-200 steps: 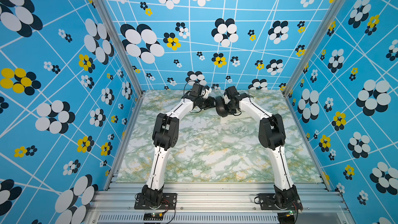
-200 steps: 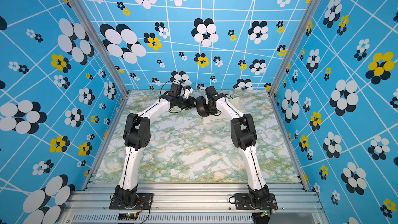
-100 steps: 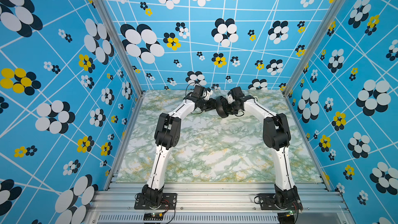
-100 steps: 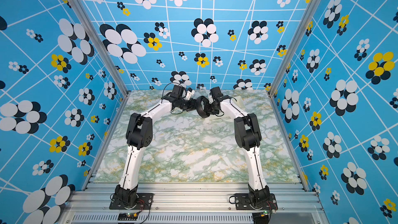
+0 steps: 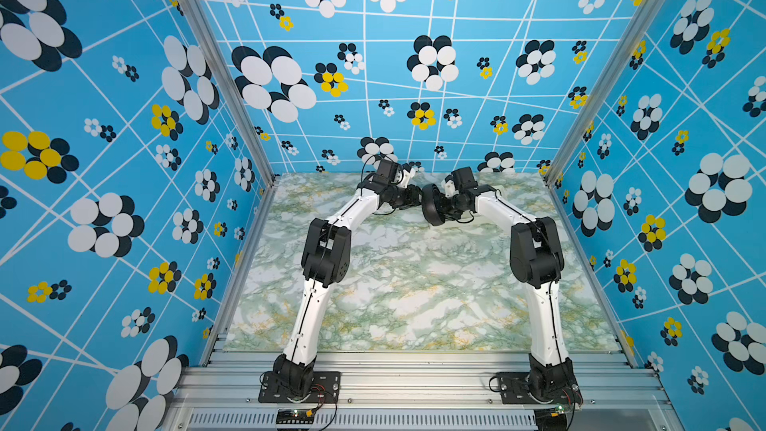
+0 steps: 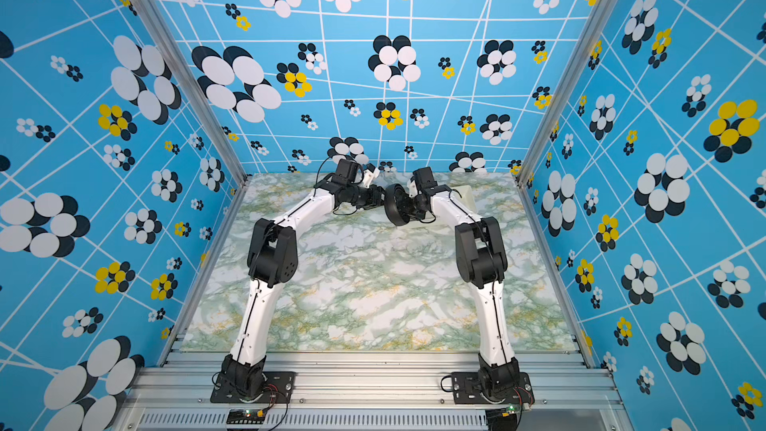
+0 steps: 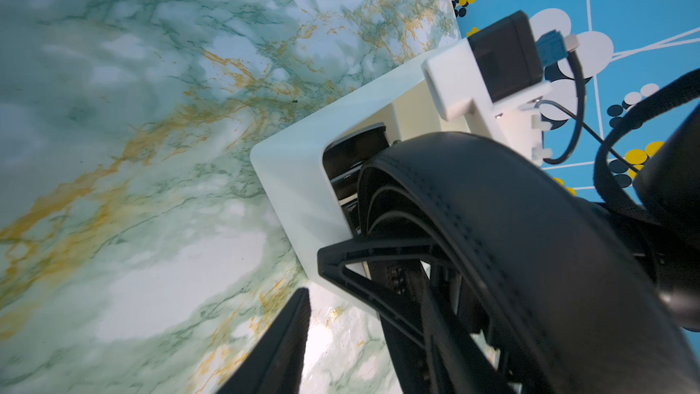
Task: Place the belts into the storage roll
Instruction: Place the belt in the container.
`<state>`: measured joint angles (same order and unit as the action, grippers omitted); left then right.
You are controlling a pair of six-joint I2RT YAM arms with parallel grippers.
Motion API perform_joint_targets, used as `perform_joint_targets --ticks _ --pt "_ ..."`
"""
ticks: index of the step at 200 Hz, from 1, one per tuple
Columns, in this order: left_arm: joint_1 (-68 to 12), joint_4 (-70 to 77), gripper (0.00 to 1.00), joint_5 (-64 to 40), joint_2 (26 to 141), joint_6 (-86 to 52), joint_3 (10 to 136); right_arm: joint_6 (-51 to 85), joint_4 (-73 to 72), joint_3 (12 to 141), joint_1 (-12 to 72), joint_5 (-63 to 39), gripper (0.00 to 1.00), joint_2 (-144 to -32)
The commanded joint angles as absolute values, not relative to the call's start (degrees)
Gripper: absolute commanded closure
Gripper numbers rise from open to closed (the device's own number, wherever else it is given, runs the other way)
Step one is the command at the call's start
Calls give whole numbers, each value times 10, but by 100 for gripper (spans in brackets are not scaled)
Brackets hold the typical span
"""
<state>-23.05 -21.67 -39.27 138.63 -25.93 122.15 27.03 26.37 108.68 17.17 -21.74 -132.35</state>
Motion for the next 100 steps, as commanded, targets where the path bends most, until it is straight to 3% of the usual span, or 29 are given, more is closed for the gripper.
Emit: perform_joint_targets --ticks 1,100 --pt "-236 -233 49 -402 1404 -258 1246 264 298 1100 169 -209 44 -1303" --pt "-236 -244 49 -404 1426 -275 1292 254 376 1167 165 -195 37 -1307"
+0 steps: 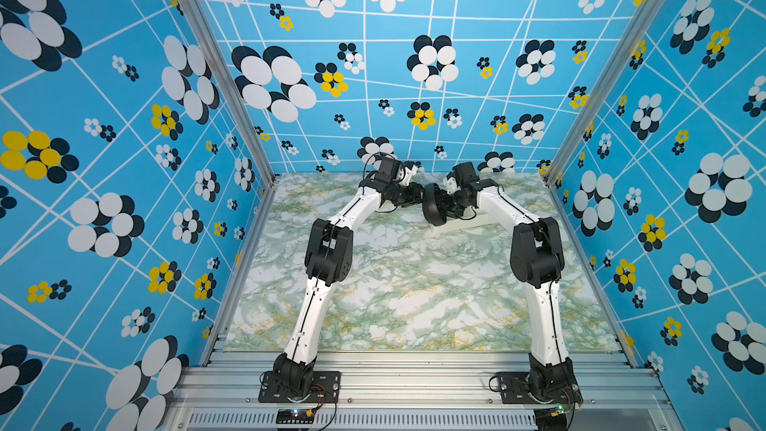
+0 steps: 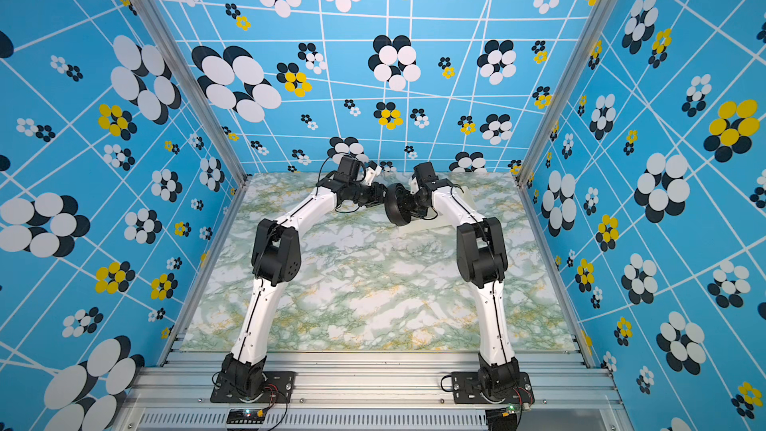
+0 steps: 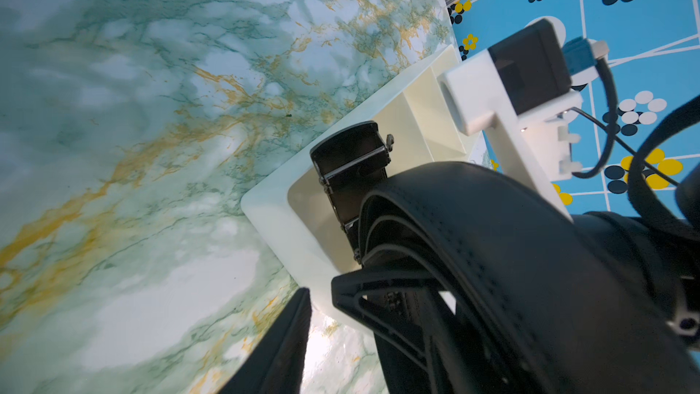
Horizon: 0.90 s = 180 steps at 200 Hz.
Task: Place the belts into the storage roll
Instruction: Place the belt in the container.
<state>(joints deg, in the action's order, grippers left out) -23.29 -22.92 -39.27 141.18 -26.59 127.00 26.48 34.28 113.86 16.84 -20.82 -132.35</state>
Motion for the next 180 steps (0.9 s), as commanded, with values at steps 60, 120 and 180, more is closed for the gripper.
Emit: perform_joint_targets --ticks 60,120,180 --pt "-238 -255 50 -403 1433 -274 1300 232 442 1224 164 -186 35 -1332" --pt "-238 -253 50 -400 1434 -277 1300 220 458 1223 162 -156 27 -1330" --pt "-239 -248 51 -401 1437 -280 1298 211 463 1205 161 -109 26 -1303"
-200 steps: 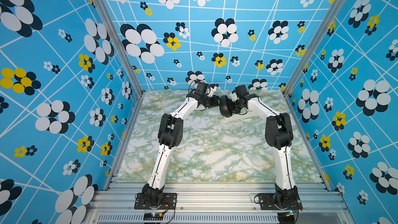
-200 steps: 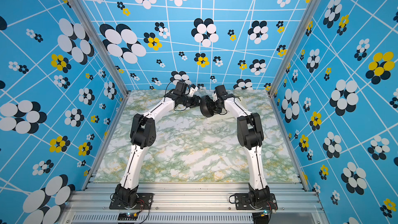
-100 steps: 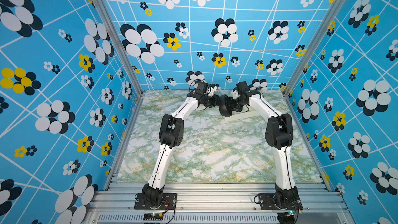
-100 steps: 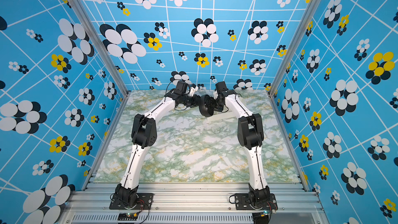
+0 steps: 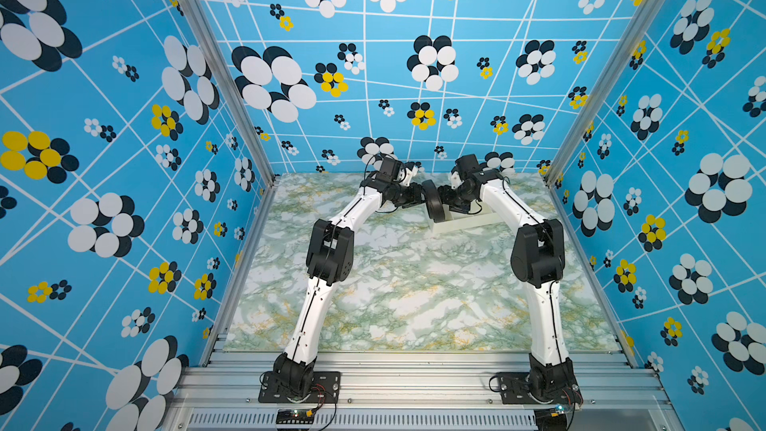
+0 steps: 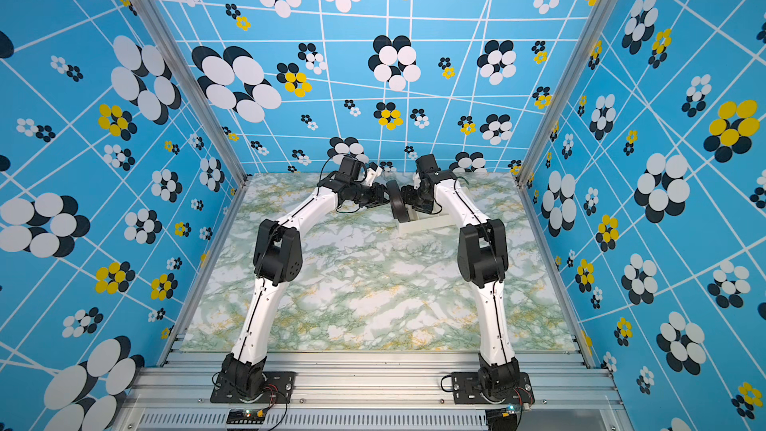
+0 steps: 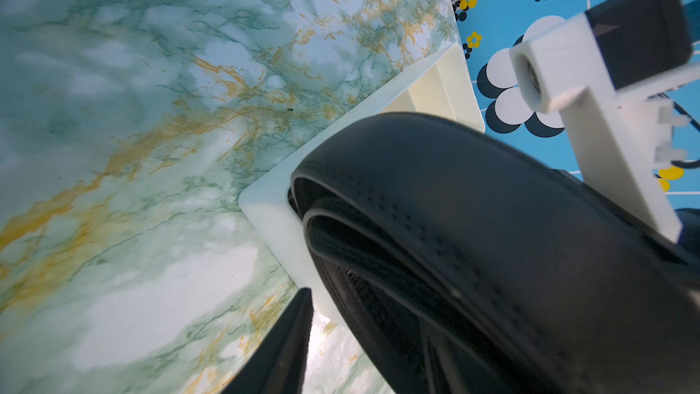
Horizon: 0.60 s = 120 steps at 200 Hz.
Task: Place the belts into the storage roll
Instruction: Place the belt in the container.
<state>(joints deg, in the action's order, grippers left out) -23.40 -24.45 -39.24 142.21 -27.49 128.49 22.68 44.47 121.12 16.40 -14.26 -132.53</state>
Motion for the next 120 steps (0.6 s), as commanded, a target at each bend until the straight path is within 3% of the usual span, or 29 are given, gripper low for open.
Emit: perform_joint_targets --ticks 1,68,120 --pt "-239 -248 51 -401 1437 -280 1298 210 463 1205 162 -107 26 -1302" --pt "-253 -250 51 -405 1454 -286 1316 210 484 1169 162 23 27 -1232" --pt "-258 -271 51 -392 1457 -269 1318 205 492 1170 161 15 27 -1242"
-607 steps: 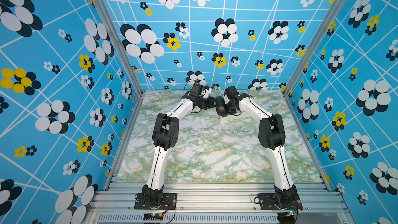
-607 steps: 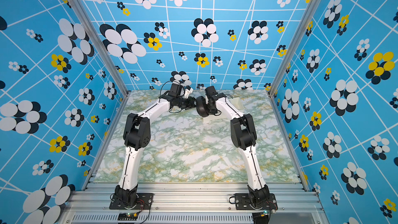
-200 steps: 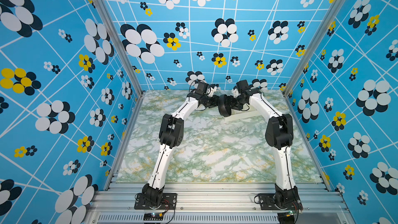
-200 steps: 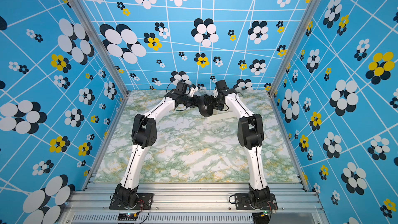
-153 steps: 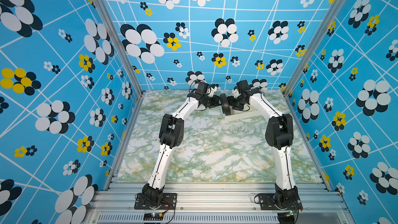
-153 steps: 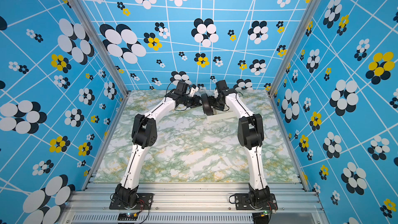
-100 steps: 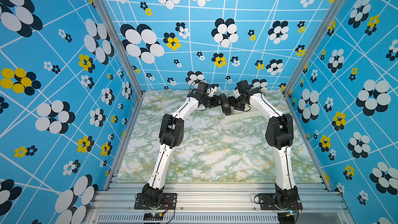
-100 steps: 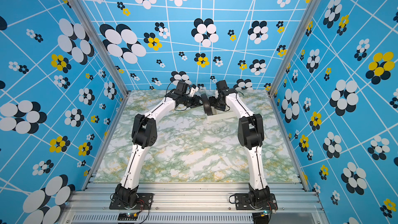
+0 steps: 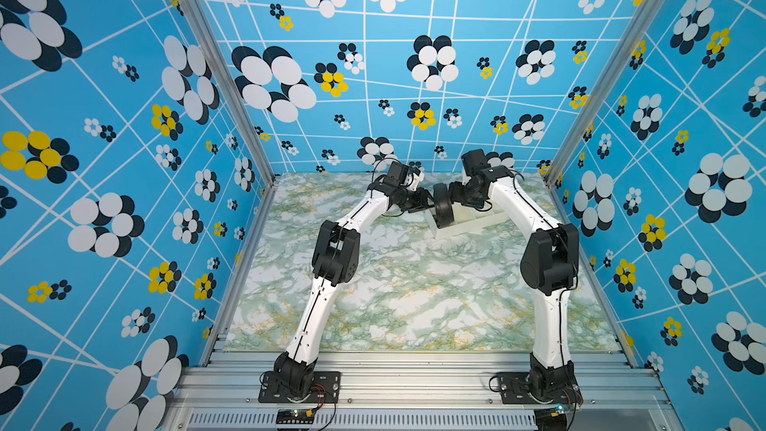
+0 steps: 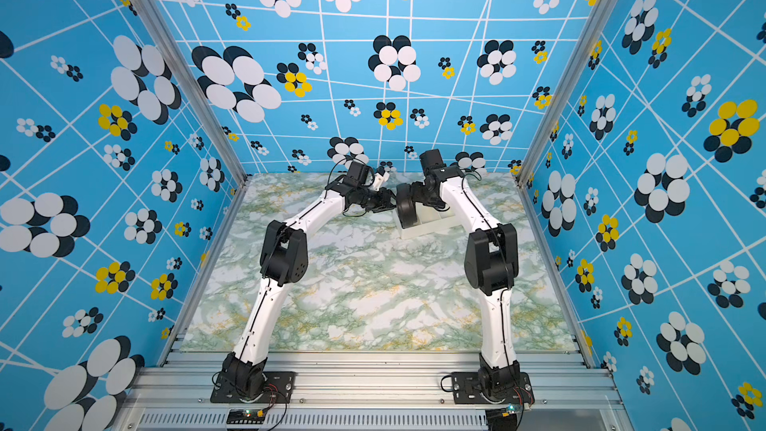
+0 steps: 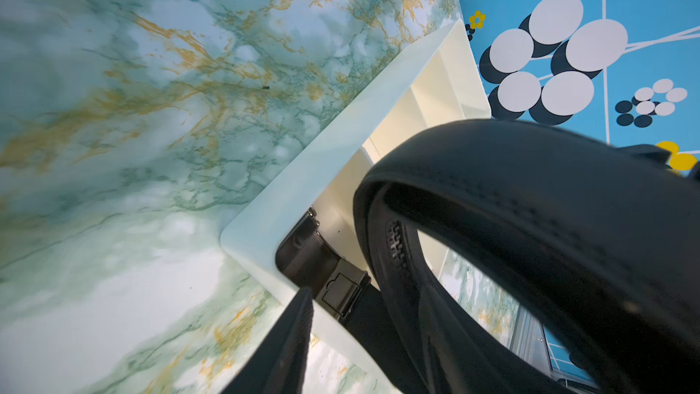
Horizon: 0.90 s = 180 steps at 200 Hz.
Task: Place the belts into the storage roll
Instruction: Place the belt in the container.
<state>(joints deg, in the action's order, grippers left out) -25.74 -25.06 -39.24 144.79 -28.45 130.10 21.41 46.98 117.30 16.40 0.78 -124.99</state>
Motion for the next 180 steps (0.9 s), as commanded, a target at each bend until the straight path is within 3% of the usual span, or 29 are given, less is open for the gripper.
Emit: perform_joint_targets --ticks 1,61,180 --pt "-258 -271 51 -392 1457 -269 1318 205 493 1170 161 14 27 -1242" --pt "-257 -275 52 -364 1421 -246 1286 206 499 1167 162 -44 28 -1271" --pt "-248 -275 52 -336 1346 -209 1210 207 502 1139 162 36 29 -1250"
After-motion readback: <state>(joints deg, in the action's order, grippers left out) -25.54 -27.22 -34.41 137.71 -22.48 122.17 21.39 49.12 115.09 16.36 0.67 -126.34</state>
